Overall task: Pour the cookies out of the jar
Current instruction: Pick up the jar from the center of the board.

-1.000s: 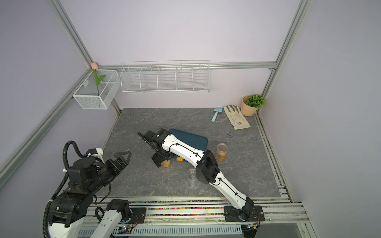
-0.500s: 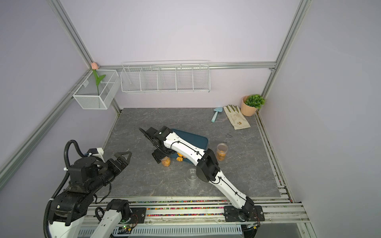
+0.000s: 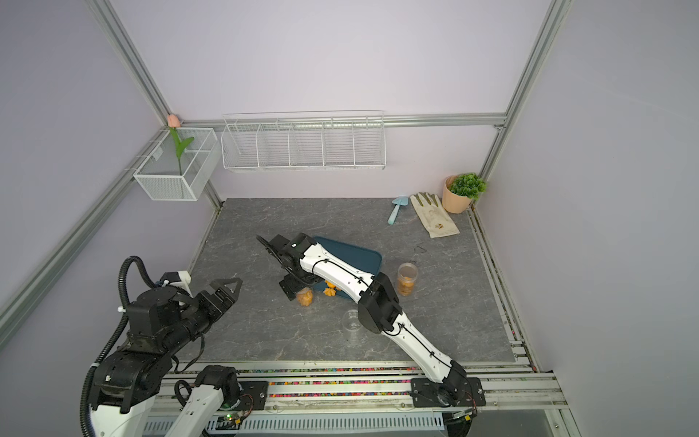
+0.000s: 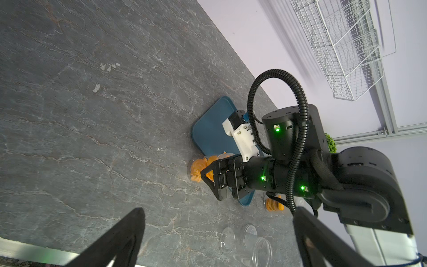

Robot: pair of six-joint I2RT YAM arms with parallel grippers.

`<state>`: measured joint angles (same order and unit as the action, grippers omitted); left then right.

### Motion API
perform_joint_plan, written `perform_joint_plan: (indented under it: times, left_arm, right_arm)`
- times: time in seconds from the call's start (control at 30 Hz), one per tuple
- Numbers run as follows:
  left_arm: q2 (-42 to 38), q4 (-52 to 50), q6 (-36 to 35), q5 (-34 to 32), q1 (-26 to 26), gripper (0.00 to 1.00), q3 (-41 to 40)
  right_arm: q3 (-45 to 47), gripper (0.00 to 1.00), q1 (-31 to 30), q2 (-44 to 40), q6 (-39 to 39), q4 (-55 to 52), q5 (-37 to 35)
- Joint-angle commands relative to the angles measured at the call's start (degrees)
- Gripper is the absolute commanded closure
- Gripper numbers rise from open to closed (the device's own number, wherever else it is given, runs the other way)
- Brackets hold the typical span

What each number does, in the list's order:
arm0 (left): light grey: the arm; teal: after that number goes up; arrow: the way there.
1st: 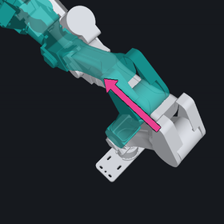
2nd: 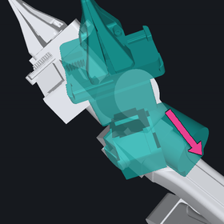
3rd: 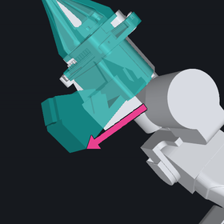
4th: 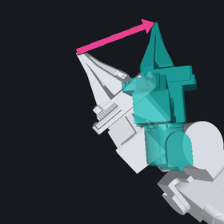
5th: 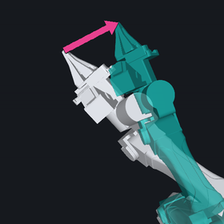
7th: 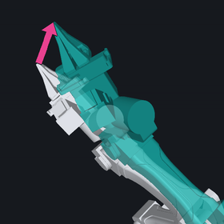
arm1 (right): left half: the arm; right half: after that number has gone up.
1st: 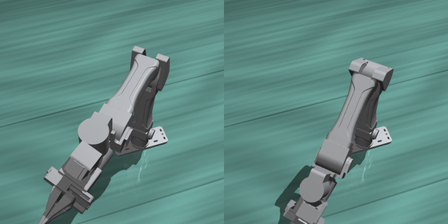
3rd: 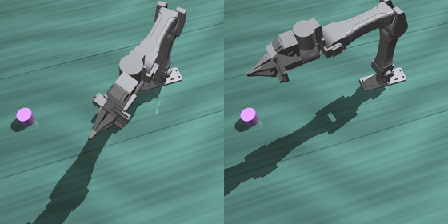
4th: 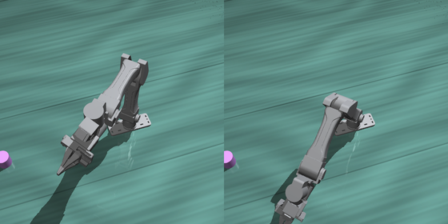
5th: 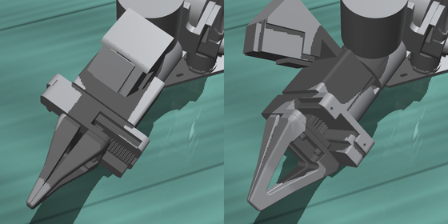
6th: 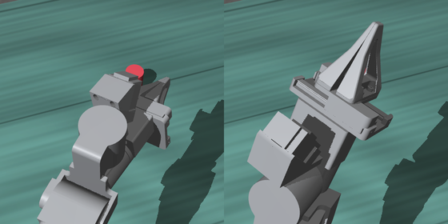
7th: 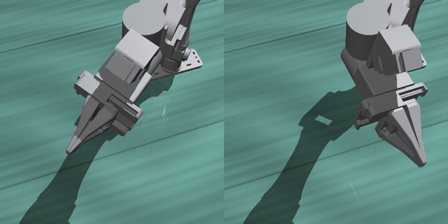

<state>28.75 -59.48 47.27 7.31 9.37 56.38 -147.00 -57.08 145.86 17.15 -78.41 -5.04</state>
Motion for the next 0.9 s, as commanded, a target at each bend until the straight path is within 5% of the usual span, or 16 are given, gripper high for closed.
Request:
perform_joint_plan:
  times: [0.0,0.5,0.87]
  left_arm:
    - [-0.48,-1.32,-0.60,-0.50,-0.23,0.00,-0.21]
    - [-0.85,0.46,1.15,-0.12,-0.23,0.00,-1.87]
    - [-1.09,1.02,1.82,0.08,-0.22,0.00,-2.20]
  right_arm:
    - [-0.71,0.10,0.30,-0.71,-1.64,0.53,-1.02]
    - [0.88,0.24,0.22,-2.76,-1.88,0.92,-1.03]
    - [2.00,0.25,0.46,-3.64,-1.79,1.07,-1.10]
